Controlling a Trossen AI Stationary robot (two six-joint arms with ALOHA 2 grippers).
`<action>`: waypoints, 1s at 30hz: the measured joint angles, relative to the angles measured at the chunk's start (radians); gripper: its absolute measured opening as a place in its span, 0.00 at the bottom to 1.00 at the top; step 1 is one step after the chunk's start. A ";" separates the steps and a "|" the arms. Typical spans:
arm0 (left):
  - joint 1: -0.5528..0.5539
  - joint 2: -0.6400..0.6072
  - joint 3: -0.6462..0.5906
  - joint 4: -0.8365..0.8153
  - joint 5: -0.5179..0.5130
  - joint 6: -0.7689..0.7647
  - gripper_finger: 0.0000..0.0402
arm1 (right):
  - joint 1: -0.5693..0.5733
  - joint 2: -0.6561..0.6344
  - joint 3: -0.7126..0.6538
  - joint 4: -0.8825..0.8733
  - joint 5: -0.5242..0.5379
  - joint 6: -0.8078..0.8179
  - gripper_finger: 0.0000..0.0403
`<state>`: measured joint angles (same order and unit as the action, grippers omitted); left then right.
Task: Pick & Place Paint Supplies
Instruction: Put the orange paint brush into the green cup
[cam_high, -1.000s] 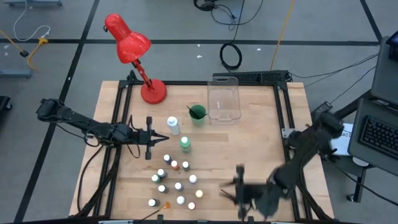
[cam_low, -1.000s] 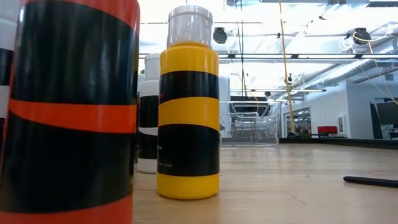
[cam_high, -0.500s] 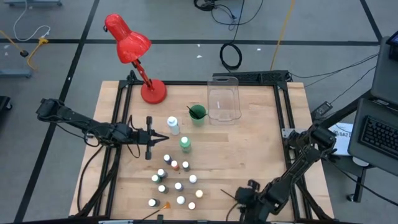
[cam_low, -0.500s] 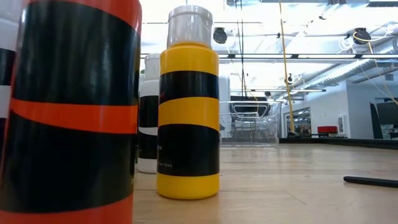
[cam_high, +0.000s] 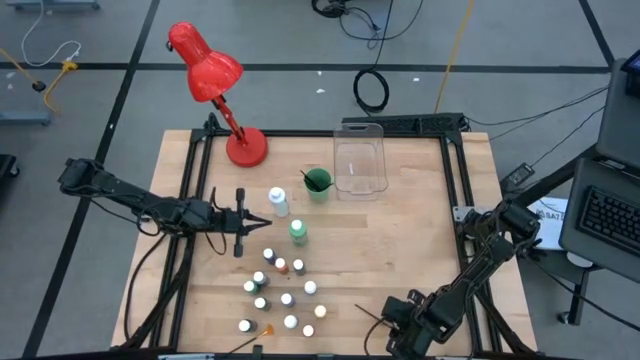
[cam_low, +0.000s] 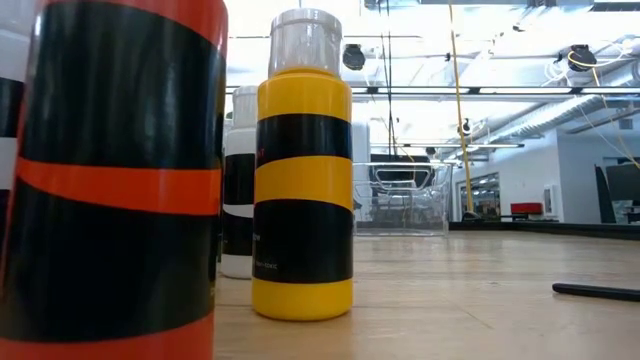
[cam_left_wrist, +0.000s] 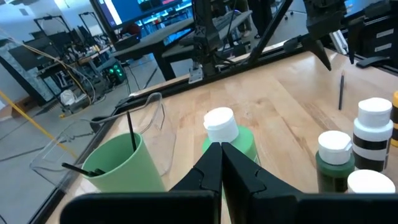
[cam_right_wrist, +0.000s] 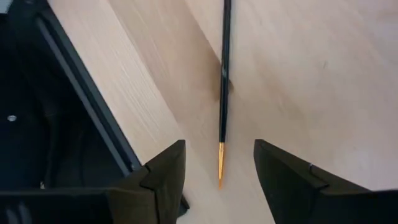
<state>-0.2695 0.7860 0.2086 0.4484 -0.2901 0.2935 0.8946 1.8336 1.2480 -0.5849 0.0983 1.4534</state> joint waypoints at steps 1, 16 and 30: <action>0.000 0.000 0.000 -0.002 0.000 0.000 0.01 | 0.006 0.009 0.000 0.002 0.001 -0.006 0.46; 0.000 0.000 0.000 -0.010 0.000 0.000 0.01 | 0.009 0.177 0.003 -0.103 -0.071 -0.040 0.39; 0.000 0.000 0.000 -0.011 0.000 0.000 0.01 | -0.017 0.229 0.011 -0.190 -0.102 0.110 0.05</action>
<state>-0.2695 0.7856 0.2089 0.4377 -0.2901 0.2932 0.8771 2.0631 1.2587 -0.7751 -0.0041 1.5638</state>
